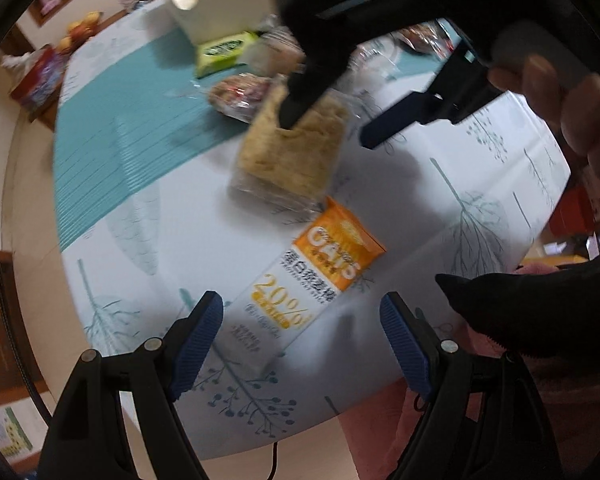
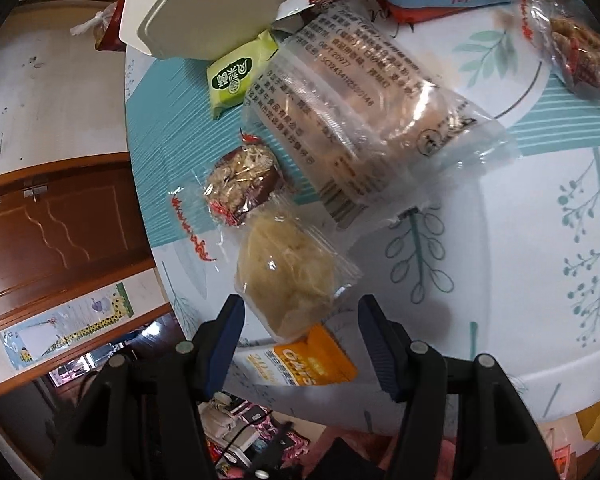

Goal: Organize snacks
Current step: 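Withdraw the left tool toward the orange OATS stick on the table, then grasp the orange OATS stick with the left tool while the right tool grasps a clear snack bag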

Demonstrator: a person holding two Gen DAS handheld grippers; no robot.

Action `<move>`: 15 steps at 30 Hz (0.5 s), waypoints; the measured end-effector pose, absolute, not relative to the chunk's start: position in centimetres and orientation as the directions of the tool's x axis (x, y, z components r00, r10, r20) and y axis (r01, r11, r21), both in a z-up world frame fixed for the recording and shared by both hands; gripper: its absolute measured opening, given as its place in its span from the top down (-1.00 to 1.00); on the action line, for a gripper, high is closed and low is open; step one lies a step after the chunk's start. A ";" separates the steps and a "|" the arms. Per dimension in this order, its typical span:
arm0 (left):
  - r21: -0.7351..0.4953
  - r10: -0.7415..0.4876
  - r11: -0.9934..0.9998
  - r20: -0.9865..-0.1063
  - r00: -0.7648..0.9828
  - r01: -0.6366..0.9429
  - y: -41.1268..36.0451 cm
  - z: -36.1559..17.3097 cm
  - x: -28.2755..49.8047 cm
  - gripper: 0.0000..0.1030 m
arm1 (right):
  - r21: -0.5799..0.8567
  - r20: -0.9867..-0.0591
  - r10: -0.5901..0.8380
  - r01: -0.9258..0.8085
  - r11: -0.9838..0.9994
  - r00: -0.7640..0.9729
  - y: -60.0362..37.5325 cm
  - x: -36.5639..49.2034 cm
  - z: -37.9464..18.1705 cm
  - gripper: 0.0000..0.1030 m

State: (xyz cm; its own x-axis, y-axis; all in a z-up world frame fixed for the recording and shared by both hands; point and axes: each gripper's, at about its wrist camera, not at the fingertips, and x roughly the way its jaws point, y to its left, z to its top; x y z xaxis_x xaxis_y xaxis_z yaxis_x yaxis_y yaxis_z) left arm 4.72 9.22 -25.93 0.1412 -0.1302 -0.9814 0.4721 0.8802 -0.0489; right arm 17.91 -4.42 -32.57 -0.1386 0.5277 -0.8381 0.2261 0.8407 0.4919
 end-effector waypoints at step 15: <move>-0.061 -0.140 0.846 -0.984 0.110 0.529 7.0 -28.6 5.3 -0.55 | 0.479 -0.841 0.525 0.271 0.835 -0.131 -3.3 18.9 -33.9 -0.15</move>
State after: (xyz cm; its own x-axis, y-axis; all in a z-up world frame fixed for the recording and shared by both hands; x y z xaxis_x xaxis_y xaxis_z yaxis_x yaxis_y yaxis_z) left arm 5.28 7.02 -28.65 0.1099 -0.1397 -0.9841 0.5290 0.8464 -0.0611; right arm 18.93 -3.27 -33.93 -0.1306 0.5253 -0.8409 0.2706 0.8348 0.4795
